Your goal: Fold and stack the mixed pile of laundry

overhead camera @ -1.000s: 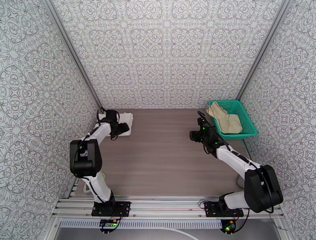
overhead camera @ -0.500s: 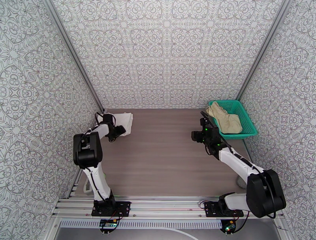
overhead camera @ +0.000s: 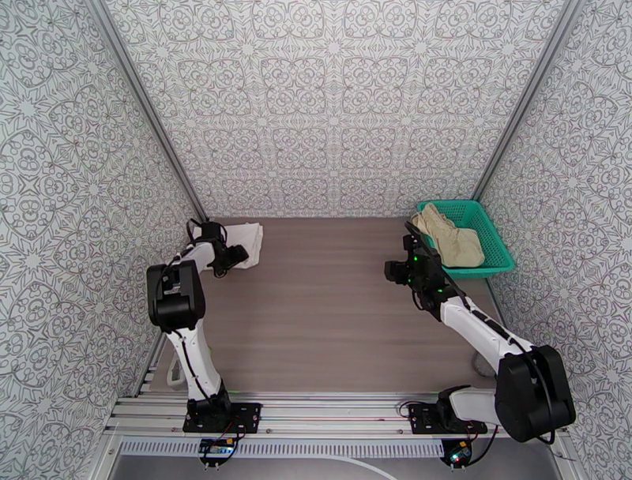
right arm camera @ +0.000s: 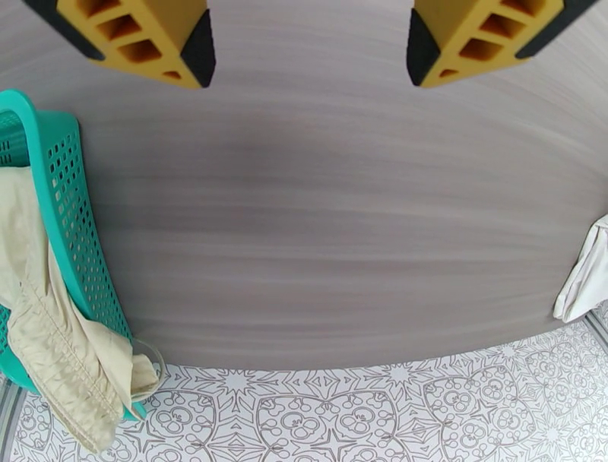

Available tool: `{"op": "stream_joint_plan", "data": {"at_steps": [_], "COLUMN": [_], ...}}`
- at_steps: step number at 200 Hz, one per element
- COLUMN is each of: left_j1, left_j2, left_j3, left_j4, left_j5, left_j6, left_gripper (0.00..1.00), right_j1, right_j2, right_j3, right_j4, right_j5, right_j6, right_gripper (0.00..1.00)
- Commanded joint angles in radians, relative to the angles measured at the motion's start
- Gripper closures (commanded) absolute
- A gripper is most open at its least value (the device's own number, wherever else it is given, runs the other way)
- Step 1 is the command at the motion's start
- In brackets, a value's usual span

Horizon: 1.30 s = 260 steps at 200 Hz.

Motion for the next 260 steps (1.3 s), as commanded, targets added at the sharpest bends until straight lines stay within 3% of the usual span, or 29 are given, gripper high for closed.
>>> {"op": "stream_joint_plan", "data": {"at_steps": [1, 72, 140, 177, 260], "left_j1": [-0.034, -0.17, -0.321, -0.329, -0.344], "left_j2": [-0.122, -0.414, -0.696, -0.732, -0.723], "left_j3": [-0.014, -0.217, -0.578, -0.686, -0.721], "left_j4": [-0.009, 0.018, 0.227, 0.314, 0.409], "left_j5": [0.008, -0.04, -0.052, -0.027, -0.004], "left_j6": [0.035, 0.033, 0.064, 0.05, 0.048], "left_gripper": [0.24, 0.24, 0.23, 0.23, 0.24], "right_j1": [-0.011, -0.02, -0.04, -0.045, -0.094], "right_j2": [-0.014, -0.024, -0.03, -0.031, -0.056], "right_j3": [-0.01, -0.023, -0.039, -0.044, 0.017], "right_j4": [-0.004, 0.006, 0.022, 0.018, -0.067], "right_j5": [-0.011, -0.002, -0.002, -0.004, 0.052], "right_j6": [0.019, 0.027, 0.073, 0.074, 0.093], "right_gripper": [0.28, 0.28, 0.28, 0.28, 0.3]}}
